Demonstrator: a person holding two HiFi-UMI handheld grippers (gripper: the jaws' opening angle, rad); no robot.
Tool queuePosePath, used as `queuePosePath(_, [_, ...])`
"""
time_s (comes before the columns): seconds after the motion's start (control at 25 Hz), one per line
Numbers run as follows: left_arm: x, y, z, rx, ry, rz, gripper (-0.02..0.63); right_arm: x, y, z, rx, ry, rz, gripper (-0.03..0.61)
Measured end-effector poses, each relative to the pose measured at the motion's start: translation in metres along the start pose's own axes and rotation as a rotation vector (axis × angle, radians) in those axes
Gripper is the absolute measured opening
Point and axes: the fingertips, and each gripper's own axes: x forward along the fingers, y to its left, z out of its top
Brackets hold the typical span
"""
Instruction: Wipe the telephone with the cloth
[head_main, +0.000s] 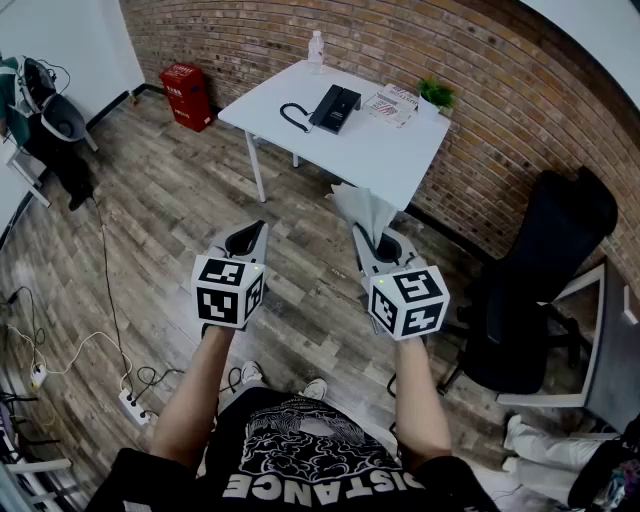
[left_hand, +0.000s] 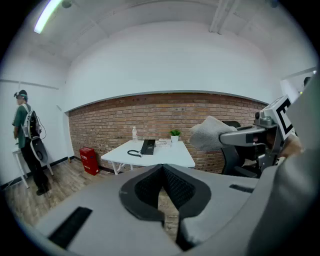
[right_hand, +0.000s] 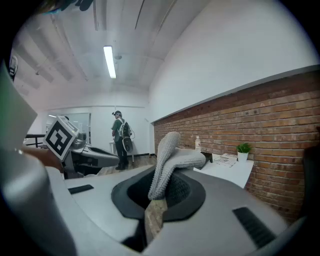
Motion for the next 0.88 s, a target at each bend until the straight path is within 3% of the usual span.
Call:
queuePosePath(0.48, [0.022, -0.006, 0.002, -0.002, 0.013, 0.008, 0.005, 0.009, -0.021, -0.013, 0.025, 0.015, 0.032, 0.012])
queuePosePath(0.88, [0.093, 0.055, 0.009, -0.033, 0.014, -0.035, 0.005, 0.091, -0.042, -0.012, 0.029, 0.067, -0.001, 0.012])
